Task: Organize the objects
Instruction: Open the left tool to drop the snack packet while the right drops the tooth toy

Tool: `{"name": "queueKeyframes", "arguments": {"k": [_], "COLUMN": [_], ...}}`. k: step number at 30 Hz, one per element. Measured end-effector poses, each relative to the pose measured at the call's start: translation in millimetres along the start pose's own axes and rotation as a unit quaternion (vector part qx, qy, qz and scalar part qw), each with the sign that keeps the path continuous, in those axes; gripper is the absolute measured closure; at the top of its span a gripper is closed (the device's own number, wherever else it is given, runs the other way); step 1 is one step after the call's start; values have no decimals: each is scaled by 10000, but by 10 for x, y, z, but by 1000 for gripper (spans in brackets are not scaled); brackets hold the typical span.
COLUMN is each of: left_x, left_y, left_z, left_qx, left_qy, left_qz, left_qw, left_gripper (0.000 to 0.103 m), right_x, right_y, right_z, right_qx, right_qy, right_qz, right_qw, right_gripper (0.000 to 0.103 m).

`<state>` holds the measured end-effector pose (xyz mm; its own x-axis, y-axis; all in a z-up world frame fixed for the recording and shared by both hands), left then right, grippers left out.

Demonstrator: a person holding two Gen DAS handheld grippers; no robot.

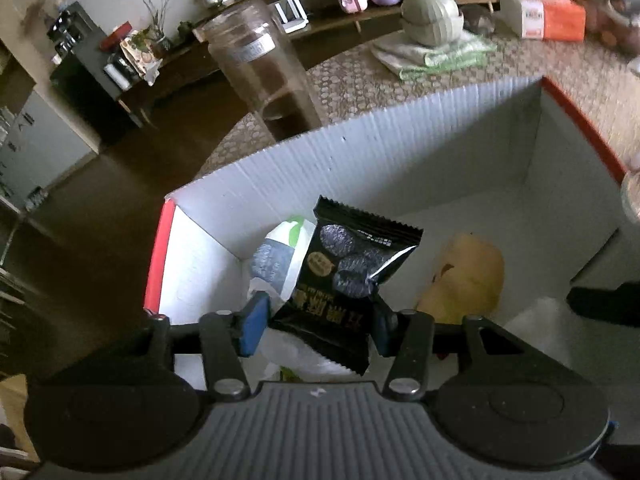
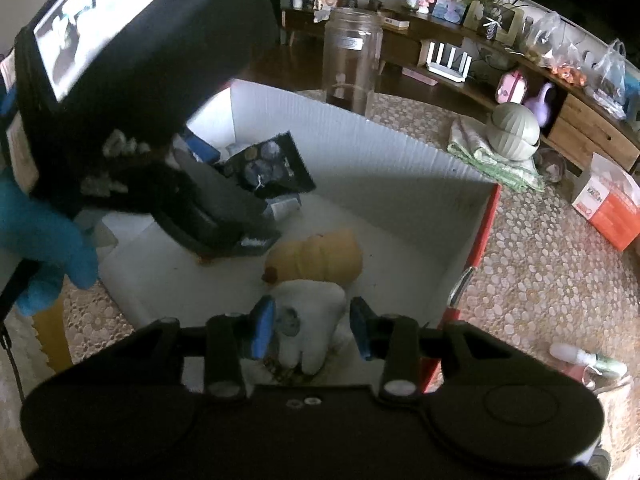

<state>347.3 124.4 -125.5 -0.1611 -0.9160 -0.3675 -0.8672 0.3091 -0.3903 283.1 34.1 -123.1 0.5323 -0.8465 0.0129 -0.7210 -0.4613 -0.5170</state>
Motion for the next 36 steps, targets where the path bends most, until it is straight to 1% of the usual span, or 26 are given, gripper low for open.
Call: {"name": "queueKeyframes", "arguments": {"k": [1,2,4,5,6,11,13,18,29,36], "left_x": [5,8,2,1,-7,-54,-64,-66,-50,-36], "left_y": [7,13,18,16,16,31,39,85,228,310], "left_z": [14,19,10,0,-12,-75,-124,-265,-709,-991], "left_qx": [-4,0,30,43,62,85,95,143,410,595], "left_qy": [-3,33,131,173,212,326,395,543,580,652], "left_qz": [5,-11,-64,-85,-105,-377,-481,-644,-726,-827], "left_qw": [10000,10000,9999,9998,9997,9987,9980,9963,9948,9927], "left_gripper": [43,40,31,30,29,27,27,27,27,27], "right_x": [3,7,9,9,10,7,22,60,61,98], "right_y": [1,8,17,21,29,43,55,85,198,321], "right_z": [-10,-19,-35,-49,-64,-140,-186,-341,-734,-977], "right_qx": [22,44,89,113,138,214,255,380,688,878], "right_qy": [-15,-22,-11,-36,-68,-67,-65,-48,-53,-76], "right_qz": [6,-1,12,25,36,52,85,127,95,119], "right_qw": [10000,10000,10000,9999,9999,9997,9996,9992,9976,9960], "right_gripper": [59,59,54,52,47,44,40,39,39,33]}}
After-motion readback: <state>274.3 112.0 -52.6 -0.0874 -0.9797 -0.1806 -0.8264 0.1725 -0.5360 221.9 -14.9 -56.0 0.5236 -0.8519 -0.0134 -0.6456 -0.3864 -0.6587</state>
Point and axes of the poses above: each gripper's, at about its wrist camera, not at the fingertips, and z roughly the way its jaws point, x to its right, y to its underside, the point moved 6 cm from there along z, roughly the way its jaws point, and after that the axes turned 6 degrees about -x, right-handed, at the moved point
